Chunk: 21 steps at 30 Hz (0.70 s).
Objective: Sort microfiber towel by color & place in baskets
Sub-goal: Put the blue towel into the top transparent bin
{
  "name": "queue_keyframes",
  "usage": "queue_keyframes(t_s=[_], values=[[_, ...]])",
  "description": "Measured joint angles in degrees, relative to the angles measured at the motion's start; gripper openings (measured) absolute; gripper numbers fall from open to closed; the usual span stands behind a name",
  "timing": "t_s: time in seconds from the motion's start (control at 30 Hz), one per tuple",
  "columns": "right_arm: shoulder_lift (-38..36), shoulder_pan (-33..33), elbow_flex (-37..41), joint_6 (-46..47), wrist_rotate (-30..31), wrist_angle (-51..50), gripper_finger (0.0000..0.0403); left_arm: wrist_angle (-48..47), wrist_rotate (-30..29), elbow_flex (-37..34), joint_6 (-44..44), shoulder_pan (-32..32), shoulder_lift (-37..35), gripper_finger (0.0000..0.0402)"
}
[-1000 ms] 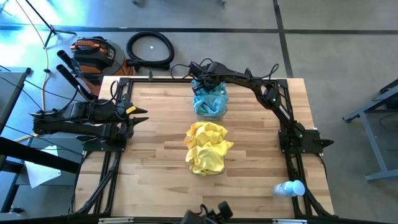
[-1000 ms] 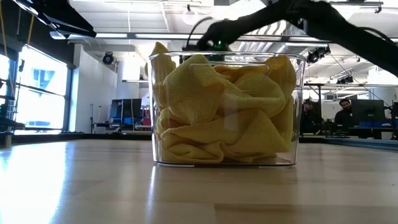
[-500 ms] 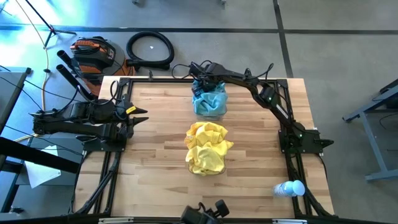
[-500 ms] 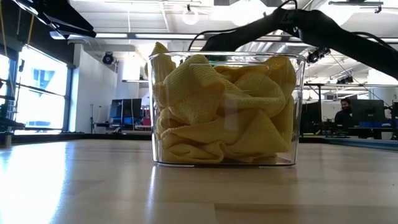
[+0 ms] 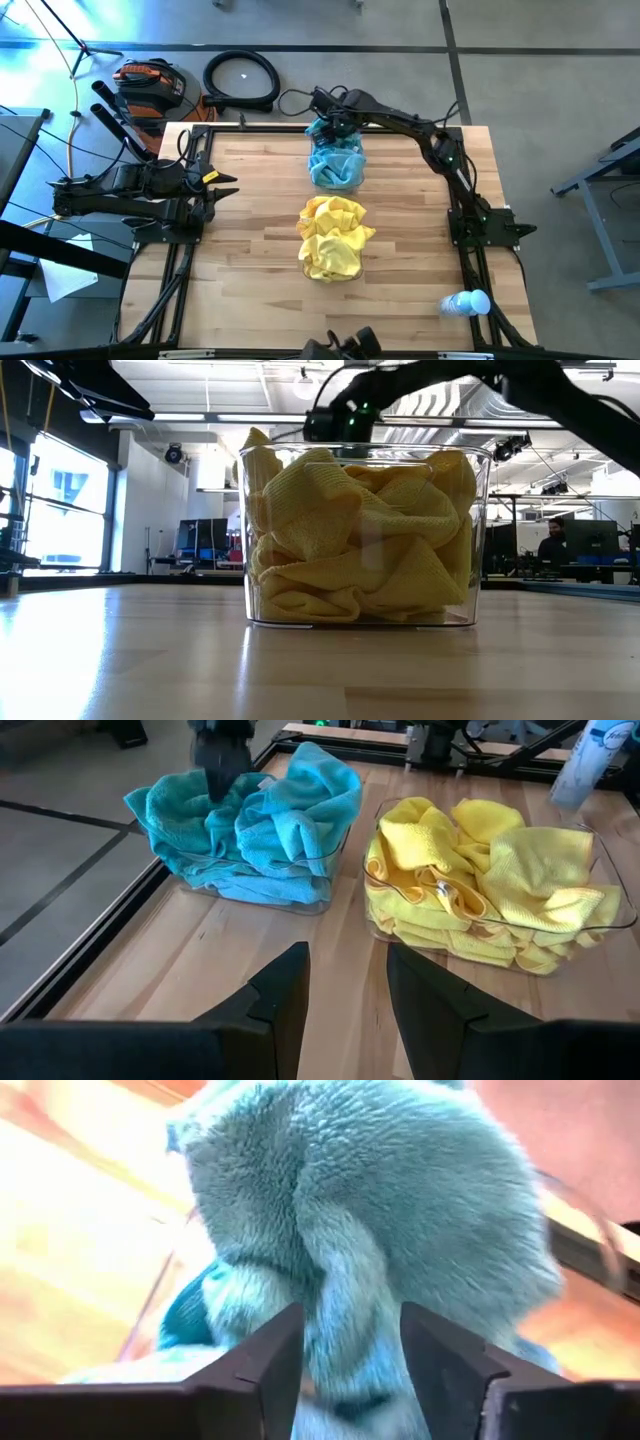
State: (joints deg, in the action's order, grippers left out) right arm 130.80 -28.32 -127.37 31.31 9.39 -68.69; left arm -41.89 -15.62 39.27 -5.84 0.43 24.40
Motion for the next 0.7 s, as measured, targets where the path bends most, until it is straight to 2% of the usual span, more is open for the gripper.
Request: queue_keyframes(t_s=[0.2, 0.33, 0.7], values=[[-4.6, 0.15, -0.02, 2.26, 0.83, -1.11, 0.0176, -0.04, -0.02, 0.0, 0.1, 0.0, 0.0, 0.0124], [-6.95, 1.18, -0.02, 2.78, -2.1, -3.13, 0.0176, -0.11, -0.04, 0.0, 0.08, 0.0, 0.0, 0.0124], [-10.48, 9.3, 0.79, 9.69, -0.96, -14.17, 0.0175, -0.24, -2.01, 0.0, -0.05, 0.0, 0.0, 0.0124]])
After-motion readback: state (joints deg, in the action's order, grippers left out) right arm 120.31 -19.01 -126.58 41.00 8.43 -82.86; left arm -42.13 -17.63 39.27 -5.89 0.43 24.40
